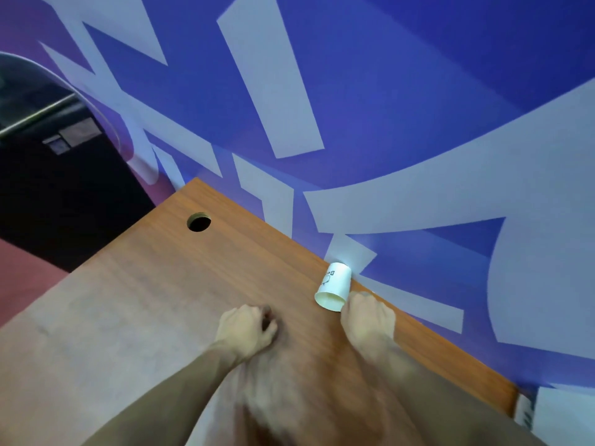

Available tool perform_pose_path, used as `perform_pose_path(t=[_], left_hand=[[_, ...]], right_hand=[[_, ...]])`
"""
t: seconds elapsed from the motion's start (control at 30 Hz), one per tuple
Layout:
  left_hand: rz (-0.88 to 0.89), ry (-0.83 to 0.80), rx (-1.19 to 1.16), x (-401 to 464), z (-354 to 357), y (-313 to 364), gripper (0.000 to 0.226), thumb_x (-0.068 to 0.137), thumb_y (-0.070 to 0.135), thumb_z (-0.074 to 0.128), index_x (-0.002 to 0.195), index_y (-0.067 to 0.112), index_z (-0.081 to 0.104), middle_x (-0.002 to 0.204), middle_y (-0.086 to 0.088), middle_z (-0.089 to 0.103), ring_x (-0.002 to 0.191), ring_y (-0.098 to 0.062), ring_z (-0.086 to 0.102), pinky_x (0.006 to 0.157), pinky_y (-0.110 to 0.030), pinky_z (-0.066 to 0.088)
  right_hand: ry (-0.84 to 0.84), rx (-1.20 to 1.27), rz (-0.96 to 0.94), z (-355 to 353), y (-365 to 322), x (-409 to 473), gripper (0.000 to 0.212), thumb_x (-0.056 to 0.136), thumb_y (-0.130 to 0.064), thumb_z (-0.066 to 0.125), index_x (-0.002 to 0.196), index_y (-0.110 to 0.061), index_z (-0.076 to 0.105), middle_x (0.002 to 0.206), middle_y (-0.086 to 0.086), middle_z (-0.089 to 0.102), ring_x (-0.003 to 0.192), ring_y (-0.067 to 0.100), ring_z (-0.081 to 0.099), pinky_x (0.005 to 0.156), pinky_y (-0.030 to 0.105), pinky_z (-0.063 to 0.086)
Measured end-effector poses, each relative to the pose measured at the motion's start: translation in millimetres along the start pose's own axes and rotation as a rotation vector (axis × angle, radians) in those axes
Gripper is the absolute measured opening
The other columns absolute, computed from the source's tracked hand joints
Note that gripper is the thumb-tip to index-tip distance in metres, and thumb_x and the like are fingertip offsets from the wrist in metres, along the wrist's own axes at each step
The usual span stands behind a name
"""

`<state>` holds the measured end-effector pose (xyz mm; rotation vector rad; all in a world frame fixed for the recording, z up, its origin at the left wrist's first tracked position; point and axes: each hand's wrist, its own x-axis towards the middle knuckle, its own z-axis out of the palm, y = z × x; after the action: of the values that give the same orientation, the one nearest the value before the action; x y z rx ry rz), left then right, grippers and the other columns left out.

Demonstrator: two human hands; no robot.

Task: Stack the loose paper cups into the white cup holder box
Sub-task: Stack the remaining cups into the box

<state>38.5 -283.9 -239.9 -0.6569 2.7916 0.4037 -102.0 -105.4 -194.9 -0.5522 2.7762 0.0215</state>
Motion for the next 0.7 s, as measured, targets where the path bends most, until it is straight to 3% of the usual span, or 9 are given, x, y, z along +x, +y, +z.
perform_pose_path(t=[0.33, 0.7], left_hand=[[0.064, -0.016, 0.062, -16.9, -1.7, 6.8, 0.036, 0.089, 0.050, 0.044, 0.098, 0.019, 0.059, 0.099, -0.007, 0.071, 0.097, -0.028, 0.065, 0.074, -0.031, 0.046], [0.067, -0.029, 0.085, -13.2, -1.4, 10.5, 0.036, 0.090, 0.052, 0.042, 0.094, 0.020, 0.056, 0.098, -0.006, 0.070, 0.097, -0.028, 0.065, 0.075, -0.031, 0.046]], right_hand=[[0.037, -0.015, -0.020, -0.1, 6.4, 1.8, 0.027, 0.094, -0.042, 0.050, 0.103, -0.021, 0.063, 0.104, -0.001, 0.067, 0.097, 0.022, 0.064, 0.075, 0.030, 0.046], [0.046, -0.001, -0.018, -1.1, 11.4, 4.7, 0.023, 0.094, -0.022, 0.042, 0.097, -0.018, 0.065, 0.101, 0.001, 0.066, 0.094, 0.024, 0.064, 0.070, 0.030, 0.042]])
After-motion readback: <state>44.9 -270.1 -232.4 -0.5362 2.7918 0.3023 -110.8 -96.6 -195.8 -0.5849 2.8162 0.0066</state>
